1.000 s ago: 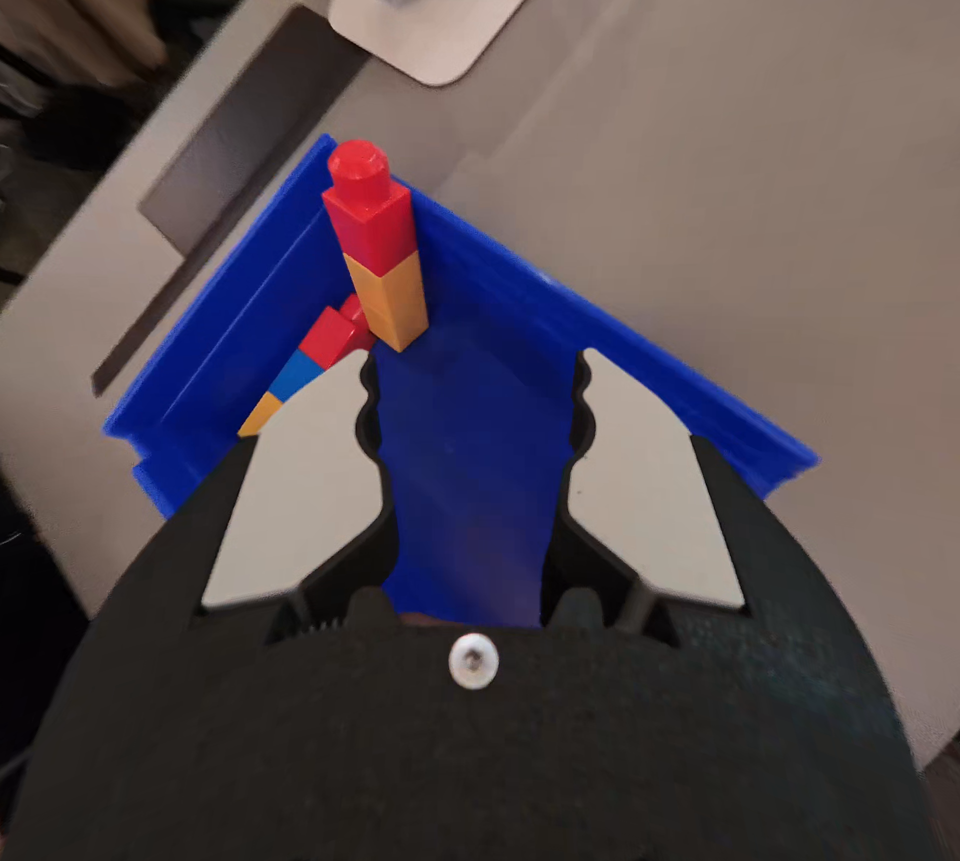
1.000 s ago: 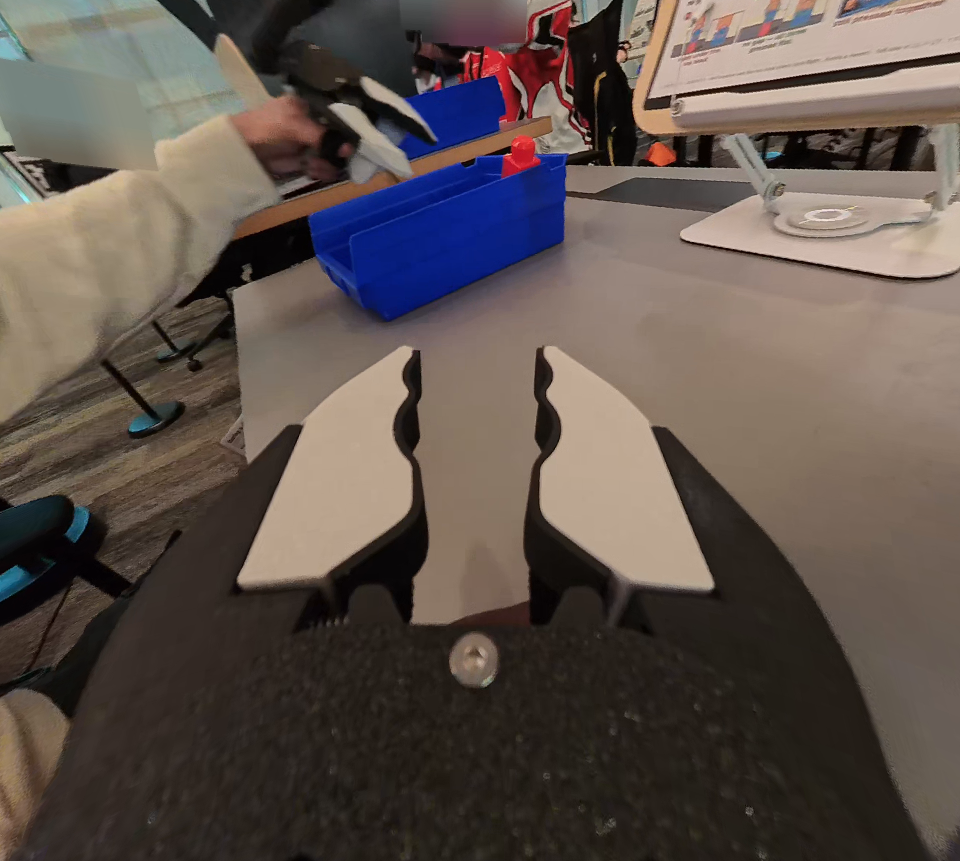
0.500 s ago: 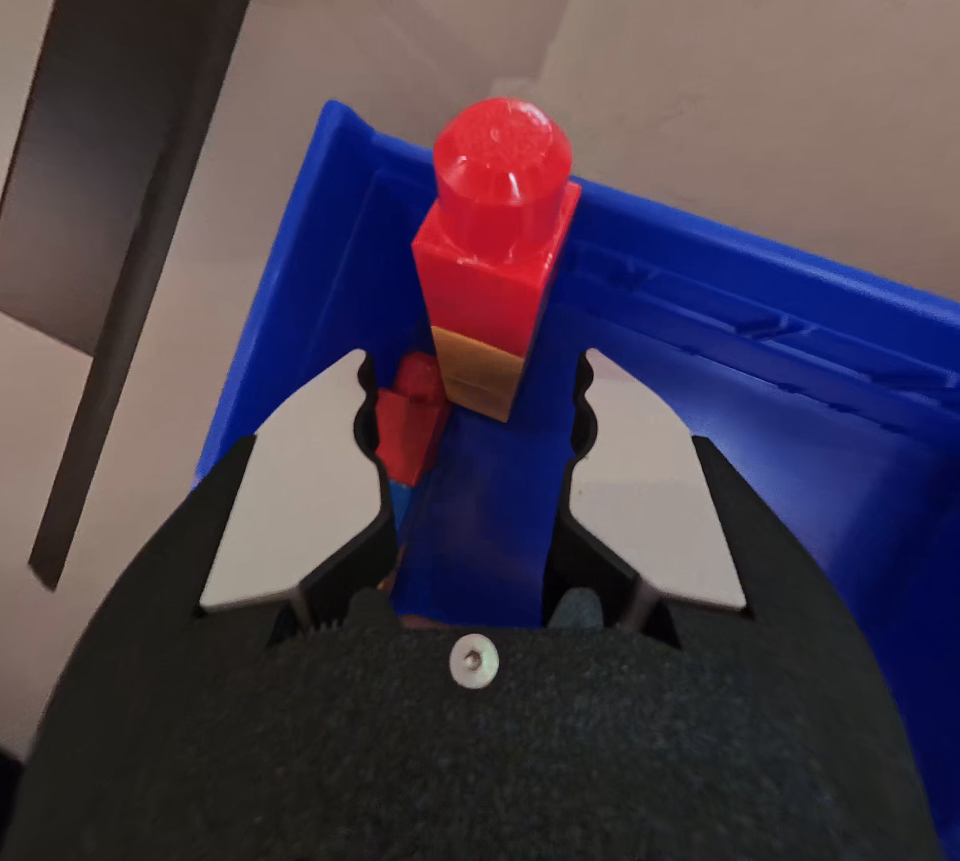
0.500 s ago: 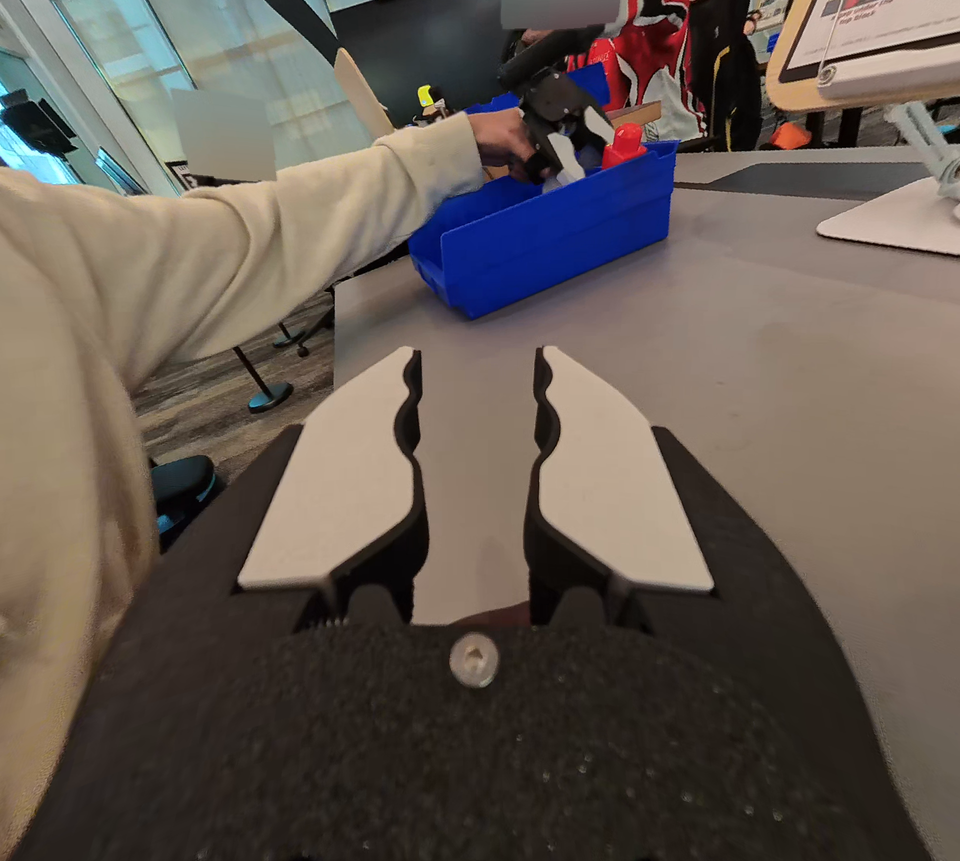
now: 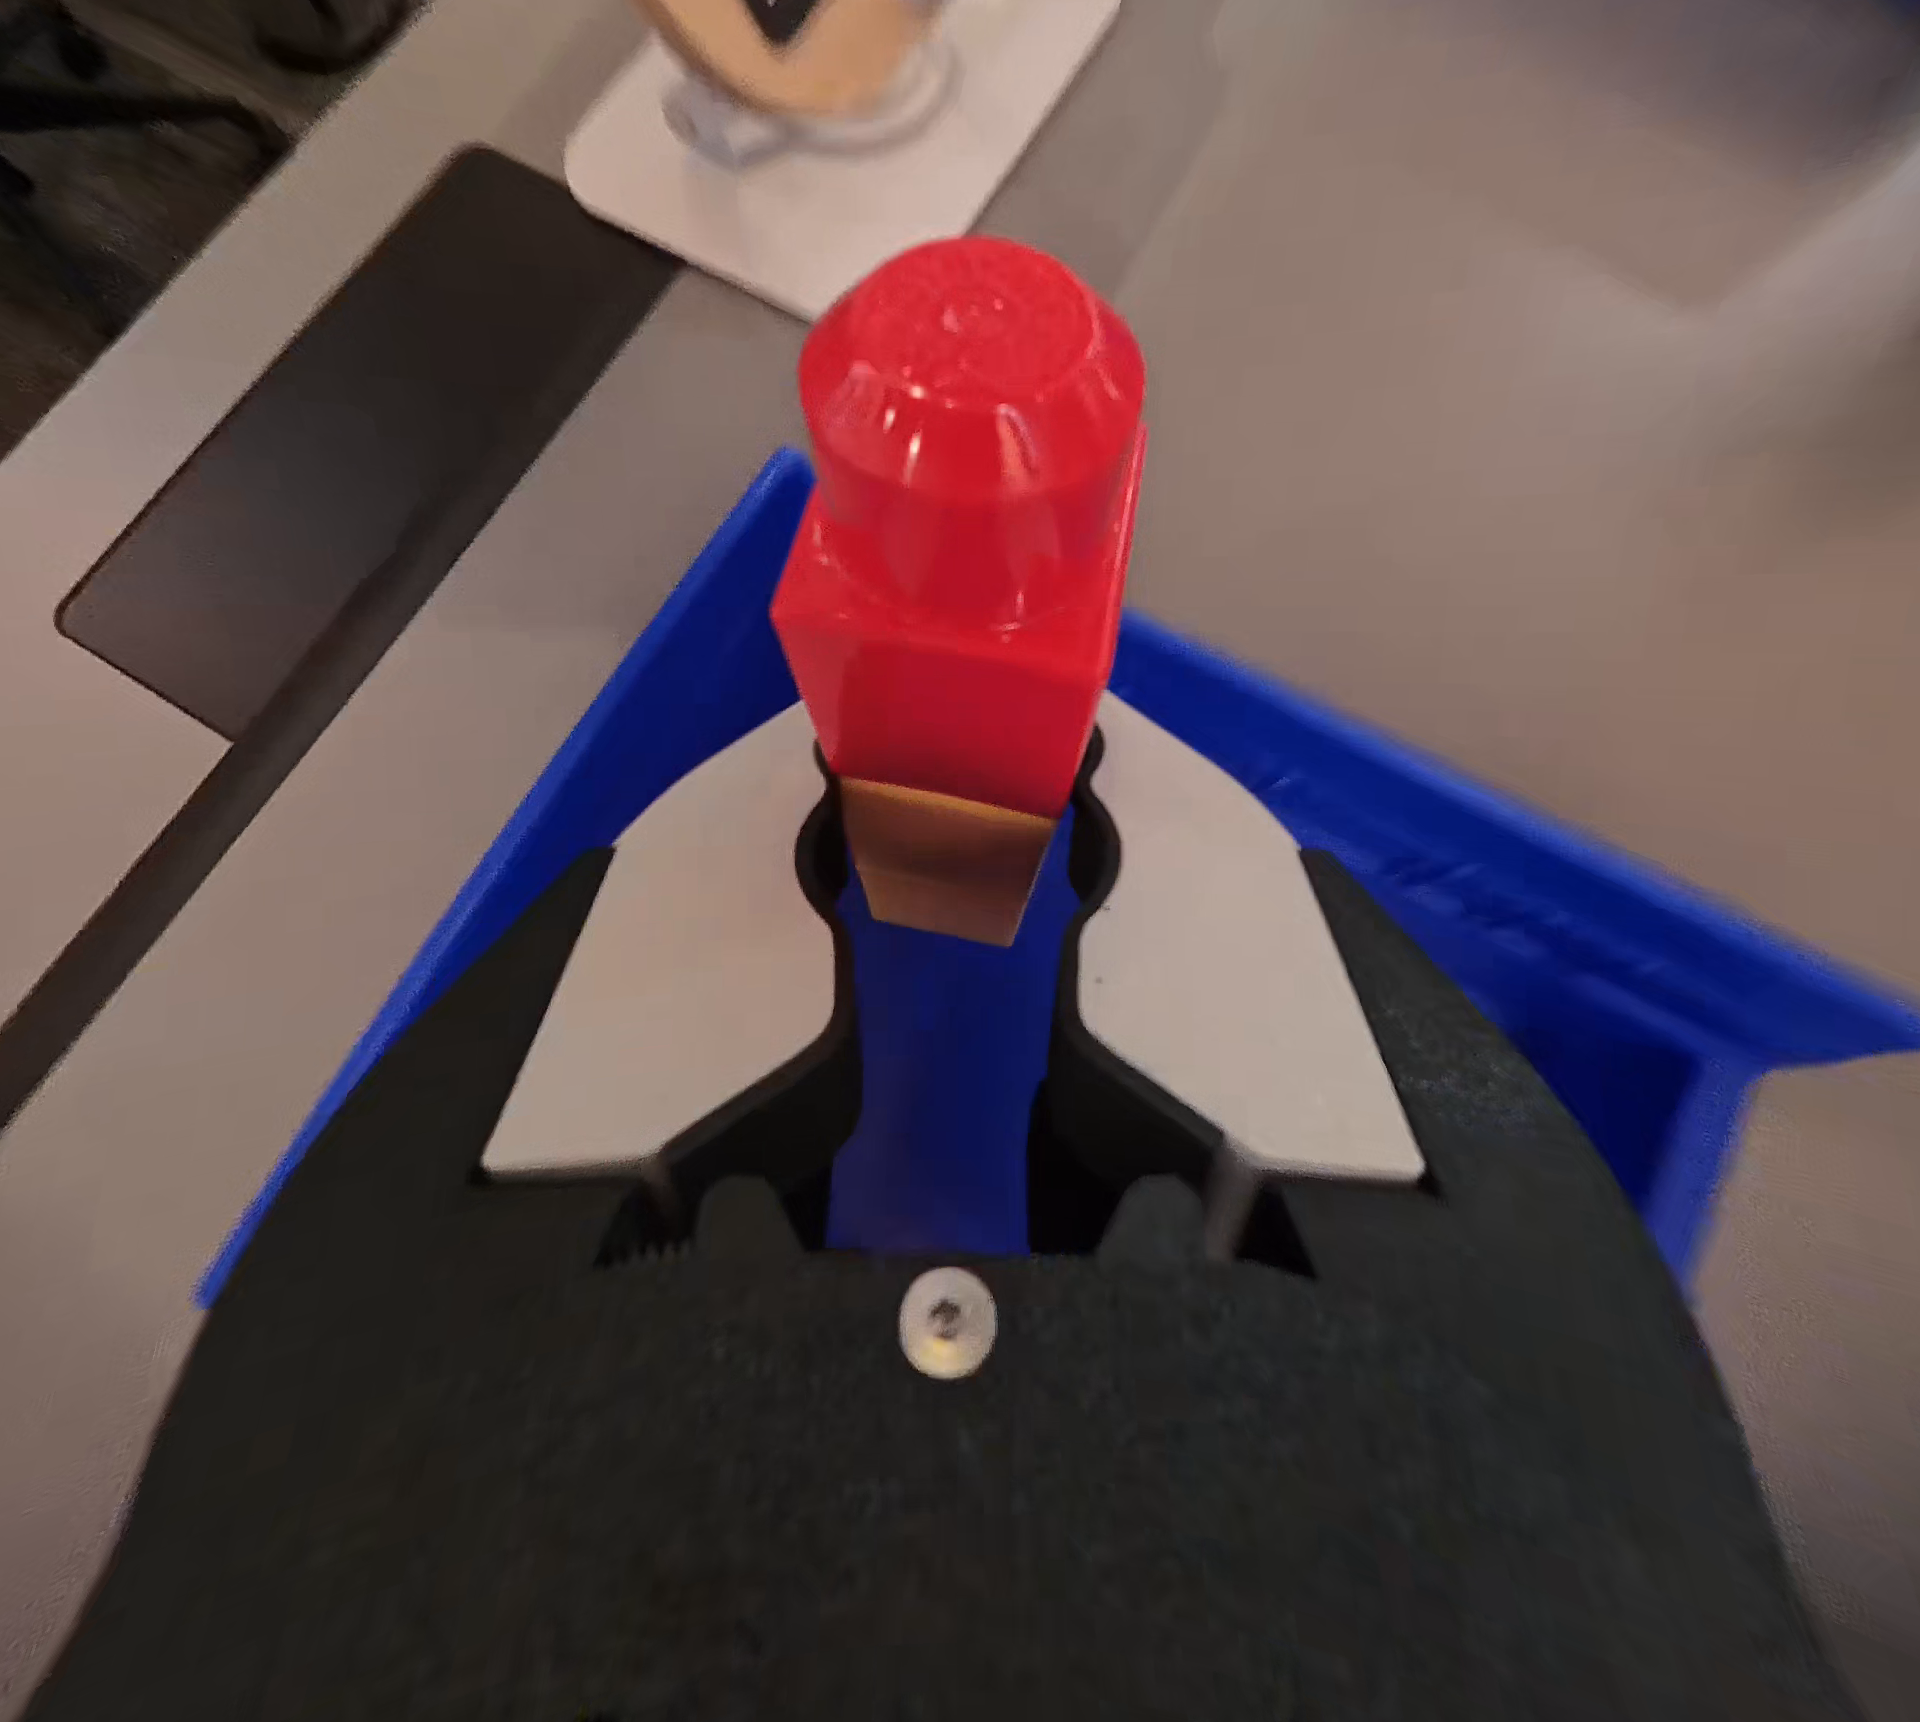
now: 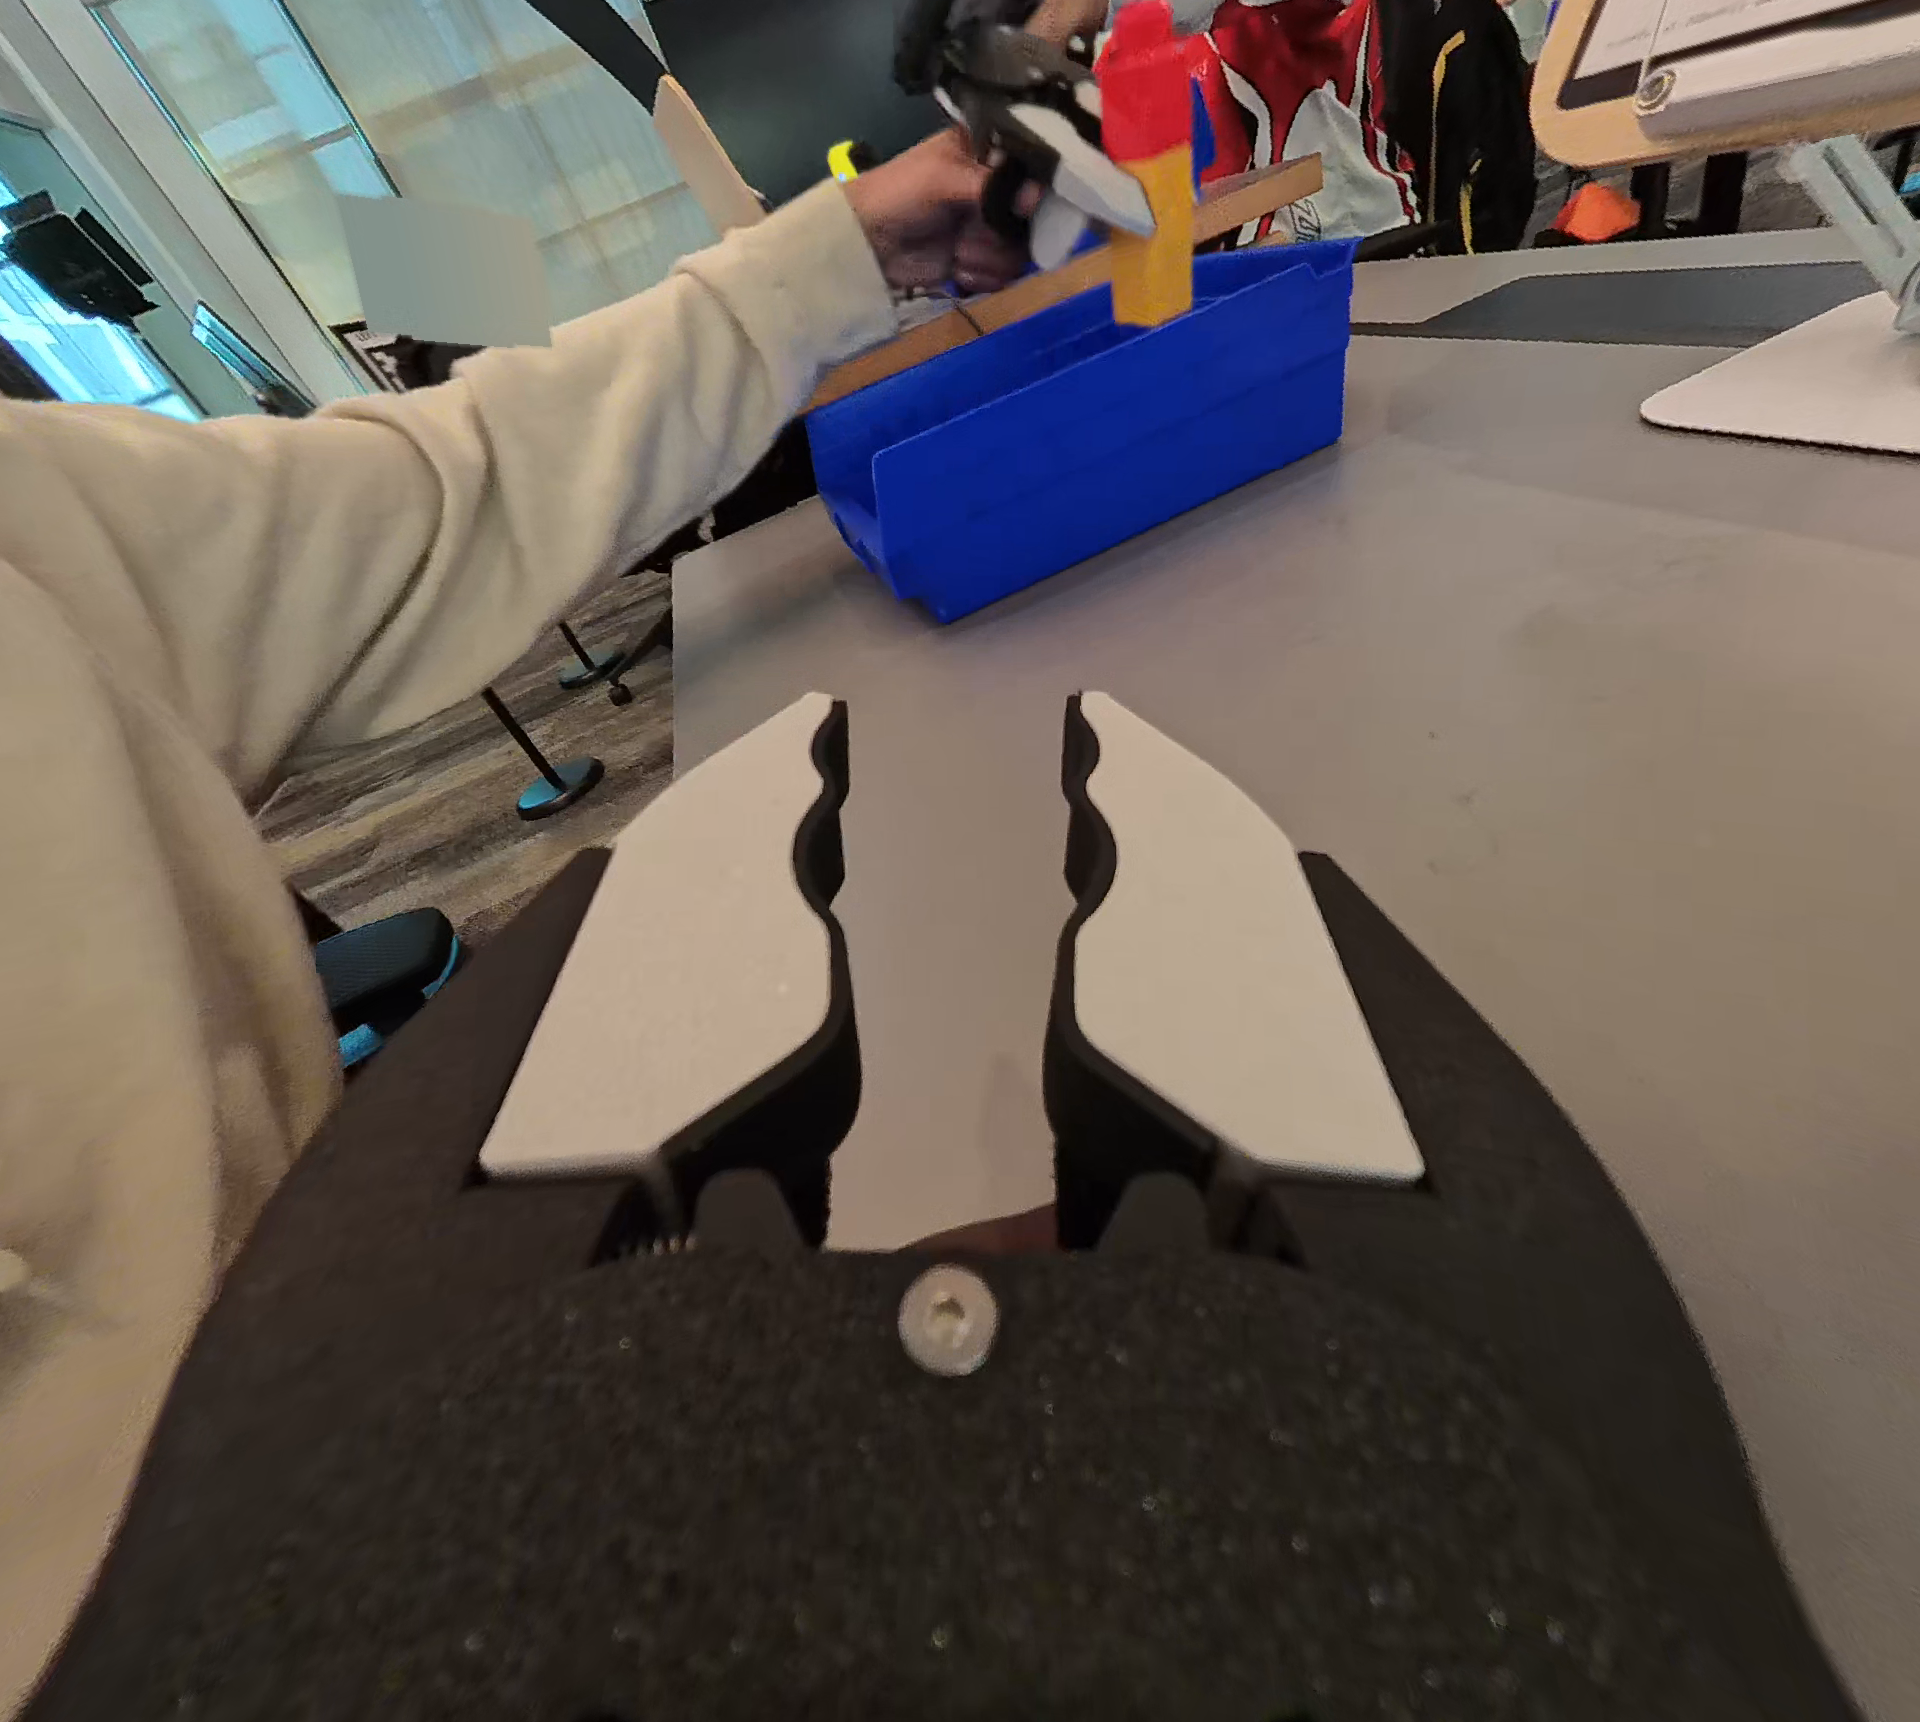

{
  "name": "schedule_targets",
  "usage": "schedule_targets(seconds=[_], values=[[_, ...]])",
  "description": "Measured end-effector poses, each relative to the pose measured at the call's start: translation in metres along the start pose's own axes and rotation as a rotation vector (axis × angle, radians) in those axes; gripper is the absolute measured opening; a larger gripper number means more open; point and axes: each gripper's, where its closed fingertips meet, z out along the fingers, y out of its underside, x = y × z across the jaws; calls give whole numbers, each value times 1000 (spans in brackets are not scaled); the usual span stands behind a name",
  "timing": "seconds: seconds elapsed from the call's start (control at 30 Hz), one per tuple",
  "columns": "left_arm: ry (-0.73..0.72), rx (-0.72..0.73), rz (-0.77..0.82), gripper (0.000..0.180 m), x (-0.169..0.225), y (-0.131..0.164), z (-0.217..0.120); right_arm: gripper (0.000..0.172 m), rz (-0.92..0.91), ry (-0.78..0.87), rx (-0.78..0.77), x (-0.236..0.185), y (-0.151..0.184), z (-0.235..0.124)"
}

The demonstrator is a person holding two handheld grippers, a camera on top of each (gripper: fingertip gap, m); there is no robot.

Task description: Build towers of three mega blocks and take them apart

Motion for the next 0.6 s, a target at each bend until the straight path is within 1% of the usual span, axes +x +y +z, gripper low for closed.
schedule_targets(seconds=[0.1, 0.2, 0.33, 0.4, 0.47, 0.53, 0.6], values=[[32, 135, -87, 40, 40, -34, -21, 39, -11, 26, -22, 0, -4, 2], [99, 205, -131, 40, 100, -60, -23, 39, -8, 2, -31, -8, -9, 8], [257, 256, -173, 39, 196, -88, -1, 43, -38, -69, -66, -27, -13, 26], [318, 259, -161, 39, 244, -97, 16, 46, -66, -67, -71, -30, -12, 35], [368, 266, -118, 39, 287, -104, 32, 51, -84, -53, -61, -32, -12, 42], [400, 262, -80, 39, 322, -107, 45, 58, -92, -41, -47, -33, -12, 45], [419, 264, -65, 39, 346, -109, 56, 60, -97, -56, -31, -38, -13, 46]])
